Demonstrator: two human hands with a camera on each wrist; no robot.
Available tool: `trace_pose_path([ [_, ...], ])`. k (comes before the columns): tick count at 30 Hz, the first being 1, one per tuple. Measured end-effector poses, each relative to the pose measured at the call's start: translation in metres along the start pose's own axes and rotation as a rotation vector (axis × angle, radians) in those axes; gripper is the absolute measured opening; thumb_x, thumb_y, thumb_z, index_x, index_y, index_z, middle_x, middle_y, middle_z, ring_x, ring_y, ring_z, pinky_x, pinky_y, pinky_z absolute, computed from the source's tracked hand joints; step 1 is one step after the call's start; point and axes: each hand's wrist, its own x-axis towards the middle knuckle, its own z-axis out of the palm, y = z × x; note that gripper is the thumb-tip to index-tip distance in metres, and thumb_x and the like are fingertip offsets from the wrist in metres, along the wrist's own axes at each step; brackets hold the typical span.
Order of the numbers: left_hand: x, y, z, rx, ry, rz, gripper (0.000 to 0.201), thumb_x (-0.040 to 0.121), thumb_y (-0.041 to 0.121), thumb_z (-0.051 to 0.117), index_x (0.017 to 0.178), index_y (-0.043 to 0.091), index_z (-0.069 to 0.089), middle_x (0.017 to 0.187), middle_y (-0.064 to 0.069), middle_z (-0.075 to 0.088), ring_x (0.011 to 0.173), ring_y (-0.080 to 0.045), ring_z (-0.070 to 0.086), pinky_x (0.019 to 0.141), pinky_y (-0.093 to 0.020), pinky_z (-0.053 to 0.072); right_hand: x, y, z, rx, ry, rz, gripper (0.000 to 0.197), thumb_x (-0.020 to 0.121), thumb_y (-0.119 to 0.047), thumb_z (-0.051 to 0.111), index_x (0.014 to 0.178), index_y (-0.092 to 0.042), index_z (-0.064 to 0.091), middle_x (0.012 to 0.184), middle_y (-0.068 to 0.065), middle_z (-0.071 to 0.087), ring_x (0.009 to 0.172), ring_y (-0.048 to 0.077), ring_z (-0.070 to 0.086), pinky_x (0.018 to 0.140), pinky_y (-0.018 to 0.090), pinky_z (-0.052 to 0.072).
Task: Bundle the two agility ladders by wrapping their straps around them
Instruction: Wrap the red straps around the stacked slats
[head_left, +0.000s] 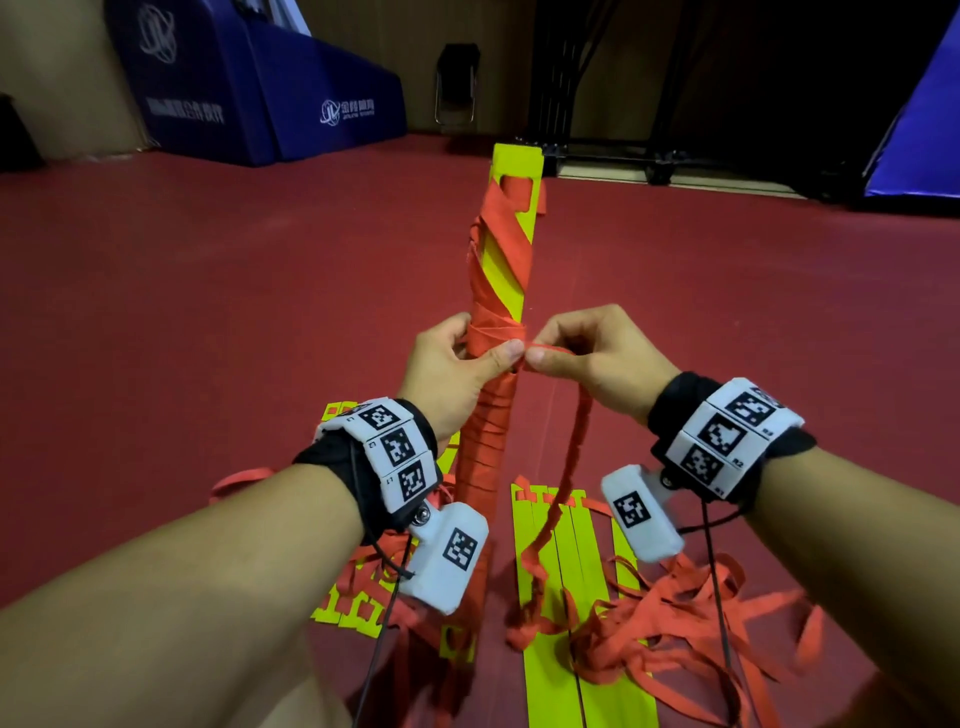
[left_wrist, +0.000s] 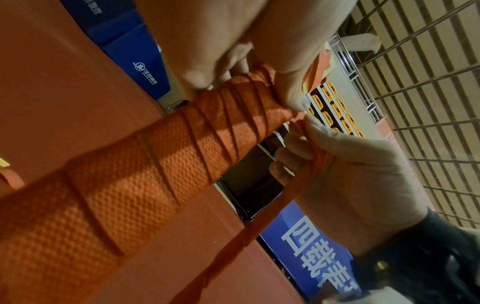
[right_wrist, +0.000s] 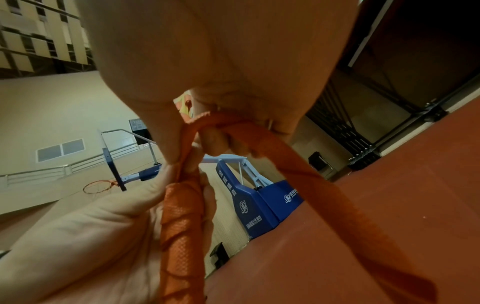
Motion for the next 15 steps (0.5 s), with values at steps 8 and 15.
trace_pose_path([
  [8, -0.0039, 0.0051, 0.0066, -0.022, -0.076, -0.084, 0.048, 0.081, 0.054, 0.073, 0.104, 0.012, 0.064, 0.079, -0.001, 0.066, 0.075, -0.026, 0.062, 0.075, -0.074, 0.053, -0.0041, -0.0033, 0.0032, 0.007, 0.061, -0.137, 0.016, 0.1, -0.01, 0.059, 0.084, -0.012, 0.061, 0.066, -0.002, 0.058, 0.061, 0.012, 0.054, 0.061, 0.025, 0.045],
  [15, -0.0027, 0.0057, 0.0078, 0.152, -0.038, -0.044, 0.084, 0.044, 0.058, 0.09, 0.112, 0.019, 0.058, 0.093, 0.009, 0.068, 0.082, -0.008, 0.064, 0.081, -0.036, 0.055, -0.0005, -0.0036, 0.0055, 0.01, 0.086, -0.143, 0.018, 0.098, -0.012, 0.062, 0.081, -0.019, 0.063, 0.064, -0.012, 0.054, 0.058, 0.005, 0.045, 0.058, 0.025, 0.04],
])
